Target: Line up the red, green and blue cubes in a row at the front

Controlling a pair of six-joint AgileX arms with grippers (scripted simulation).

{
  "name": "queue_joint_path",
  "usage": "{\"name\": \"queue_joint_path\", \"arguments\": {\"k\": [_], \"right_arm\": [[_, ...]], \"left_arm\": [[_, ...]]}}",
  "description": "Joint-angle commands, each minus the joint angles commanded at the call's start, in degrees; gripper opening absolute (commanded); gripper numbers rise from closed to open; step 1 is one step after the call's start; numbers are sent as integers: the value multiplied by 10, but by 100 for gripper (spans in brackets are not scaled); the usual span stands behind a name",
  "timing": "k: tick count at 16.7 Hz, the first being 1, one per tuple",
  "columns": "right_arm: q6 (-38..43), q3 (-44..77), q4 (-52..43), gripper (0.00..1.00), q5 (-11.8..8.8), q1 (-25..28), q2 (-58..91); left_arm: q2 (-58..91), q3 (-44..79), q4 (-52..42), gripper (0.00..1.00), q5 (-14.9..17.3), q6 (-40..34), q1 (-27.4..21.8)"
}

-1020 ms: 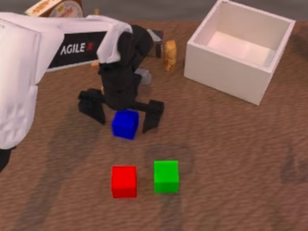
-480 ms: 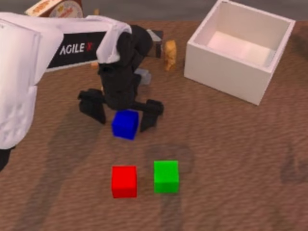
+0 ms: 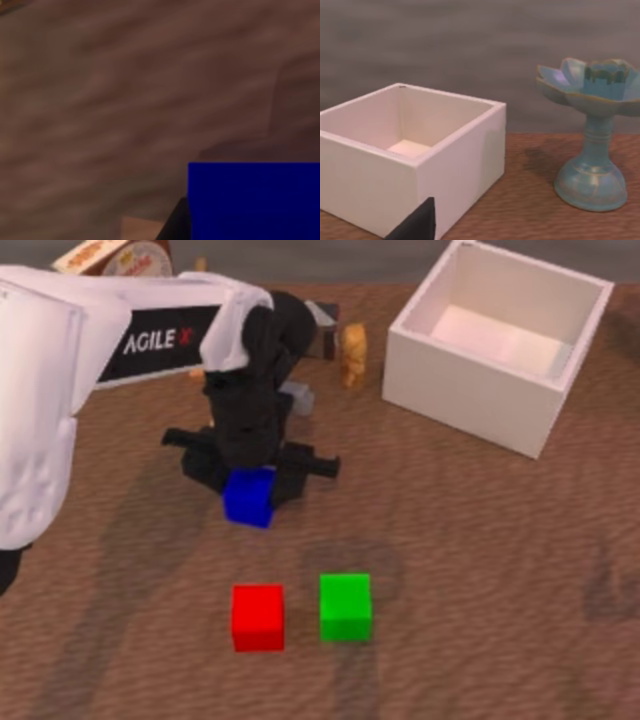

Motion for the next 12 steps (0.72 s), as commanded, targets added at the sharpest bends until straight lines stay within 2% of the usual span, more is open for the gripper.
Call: {"name": "queue_joint_path", "arguments": {"k": [8,12], "right_arm": [[0,0,0,100,0,0,0],[0,0,0,100,0,0,0]], "left_arm": [[0,0,0,0,0,0,0],[-22,22,-29,0,-3,3,0]]}}
